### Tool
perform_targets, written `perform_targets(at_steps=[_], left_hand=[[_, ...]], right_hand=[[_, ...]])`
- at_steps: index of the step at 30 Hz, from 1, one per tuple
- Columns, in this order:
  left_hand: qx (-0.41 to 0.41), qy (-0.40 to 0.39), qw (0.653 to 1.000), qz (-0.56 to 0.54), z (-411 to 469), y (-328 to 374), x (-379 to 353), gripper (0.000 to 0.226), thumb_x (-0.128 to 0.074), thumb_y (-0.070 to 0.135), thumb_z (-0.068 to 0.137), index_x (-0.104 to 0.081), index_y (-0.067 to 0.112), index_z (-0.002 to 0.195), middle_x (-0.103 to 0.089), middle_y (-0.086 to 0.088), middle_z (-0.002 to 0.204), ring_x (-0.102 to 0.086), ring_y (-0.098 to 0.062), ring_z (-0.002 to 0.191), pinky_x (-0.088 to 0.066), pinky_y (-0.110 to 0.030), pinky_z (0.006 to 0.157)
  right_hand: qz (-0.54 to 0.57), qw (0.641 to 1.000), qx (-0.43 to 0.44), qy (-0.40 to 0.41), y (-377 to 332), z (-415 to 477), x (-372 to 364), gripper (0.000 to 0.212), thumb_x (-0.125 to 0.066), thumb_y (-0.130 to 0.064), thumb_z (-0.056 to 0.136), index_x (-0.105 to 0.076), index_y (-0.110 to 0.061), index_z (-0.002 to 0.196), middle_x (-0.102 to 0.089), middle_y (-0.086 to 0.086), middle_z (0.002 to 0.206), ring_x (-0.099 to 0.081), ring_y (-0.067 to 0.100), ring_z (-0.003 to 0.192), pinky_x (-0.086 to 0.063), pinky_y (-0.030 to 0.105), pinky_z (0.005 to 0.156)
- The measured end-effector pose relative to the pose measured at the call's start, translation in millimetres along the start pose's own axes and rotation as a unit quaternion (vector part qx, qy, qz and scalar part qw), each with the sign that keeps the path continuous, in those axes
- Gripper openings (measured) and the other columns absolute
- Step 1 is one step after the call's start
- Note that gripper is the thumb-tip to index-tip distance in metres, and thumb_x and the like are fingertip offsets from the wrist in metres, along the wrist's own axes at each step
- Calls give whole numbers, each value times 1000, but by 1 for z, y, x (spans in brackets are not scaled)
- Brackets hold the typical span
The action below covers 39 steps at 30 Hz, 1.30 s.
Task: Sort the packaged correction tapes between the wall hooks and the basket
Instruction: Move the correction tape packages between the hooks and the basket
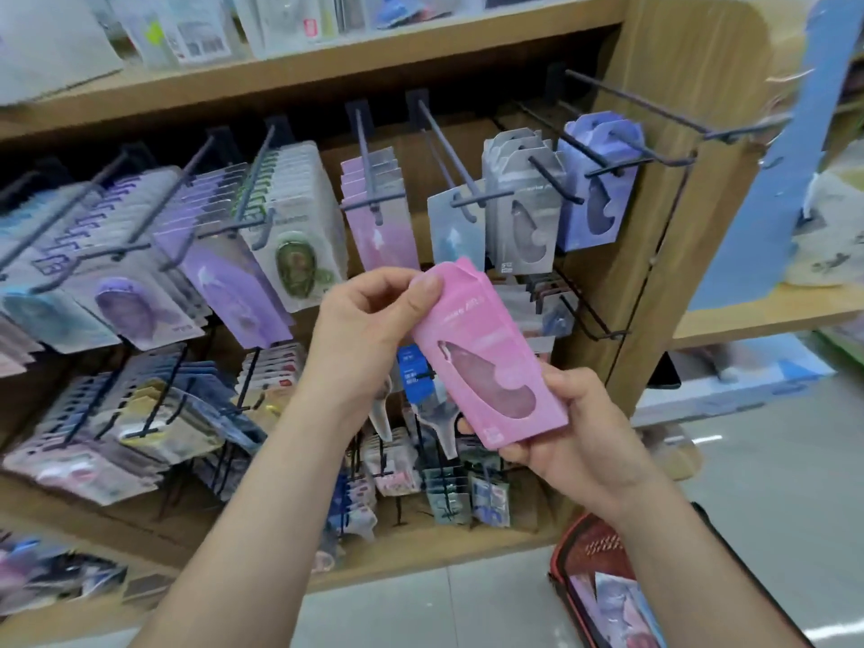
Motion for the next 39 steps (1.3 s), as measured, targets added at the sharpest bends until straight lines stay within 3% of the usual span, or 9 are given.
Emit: perform_targets(at_steps=[4, 9, 14, 20, 24, 29, 31, 33, 39], left_hand=[[3, 27, 1000, -2, 6, -6, -12, 10, -73, 15, 84, -74, 19, 74, -69, 4, 69, -59, -10, 63, -49, -25, 59], [4, 24, 999, 26, 16, -16, -39, 14, -69, 13, 91, -73, 18, 79, -68, 6, 70, -58, -9, 66, -49, -23, 60], [-21, -4, 1000, 18, 26, -9, -79, 10, -67, 16, 92, -72, 18, 84, -68, 9, 72, -59, -3, 65, -50, -20, 59], [-62, -20, 998, 20, 40, 2, -121, 7, -66, 19, 93, -72, 17, 94, -69, 7, 82, -61, -7, 74, -52, -28, 68], [-113, 4, 993, 27, 44, 1, -139, 14, -63, 20, 95, -71, 16, 105, -73, 0, 93, -66, -10, 84, -57, -39, 77], [-106, -73, 991, 41, 38, -12, -159, 41, -58, 14, 99, -50, 16, 139, -68, 8, 109, -66, -2, 100, -55, -27, 91], [-97, -79, 991, 44, 41, -16, -161, 39, -57, 14, 99, -51, 18, 137, -66, 14, 106, -65, 1, 100, -54, -26, 91], [-87, -75, 993, 42, 45, -19, -161, 34, -59, 15, 98, -56, 17, 131, -68, 7, 110, -65, -6, 104, -55, -32, 93], [-82, -68, 992, 68, 51, -18, -164, 25, -62, 20, 96, -63, 15, 120, -70, 0, 100, -68, -11, 91, -59, -35, 83]], right_hand=[[-53, 997, 11, 48, -2, 0, 16, 38, -43, -28, 102, -65, -6, 124, -69, 14, 103, -66, 24, 84, -57, 33, 60], [-193, 964, 98, 153, -2, 2, 37, 35, -59, -40, 87, -69, -19, 112, -74, 2, 103, -70, 22, 97, -60, 45, 83], [-179, 947, 181, 198, -15, 2, 48, 28, -55, -35, 87, -68, -18, 104, -74, 3, 95, -72, 18, 79, -59, 28, 62], [-160, 930, 230, 238, -38, 6, 68, 27, -53, -37, 91, -69, -22, 106, -73, 10, 110, -70, 33, 102, -59, 48, 83], [-156, 916, 259, 264, -53, 10, 77, 21, -50, -29, 98, -68, -22, 104, -75, 0, 101, -71, 20, 94, -59, 36, 76], [-127, 906, 274, 297, -73, 12, 88, 21, -45, -21, 104, -65, -18, 99, -73, -3, 94, -71, 15, 85, -59, 31, 70], [-134, 903, 273, 304, -79, 13, 91, 20, -46, -22, 104, -65, -16, 104, -73, 0, 99, -71, 18, 90, -60, 37, 76], [-130, 902, 269, 310, -83, 14, 93, 20, -46, -21, 104, -65, -14, 104, -73, 1, 99, -70, 19, 90, -61, 40, 78], [-105, 900, 259, 334, -84, 8, 91, 23, -50, -26, 103, -70, -16, 98, -75, -3, 88, -72, 13, 81, -59, 28, 65]])
Point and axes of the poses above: each hand's wrist, its own z-axis towards the middle knuckle, its own x-axis out of the back of the hand, y = z × x, the point moved 1 cm from there along z, towards the middle knuckle
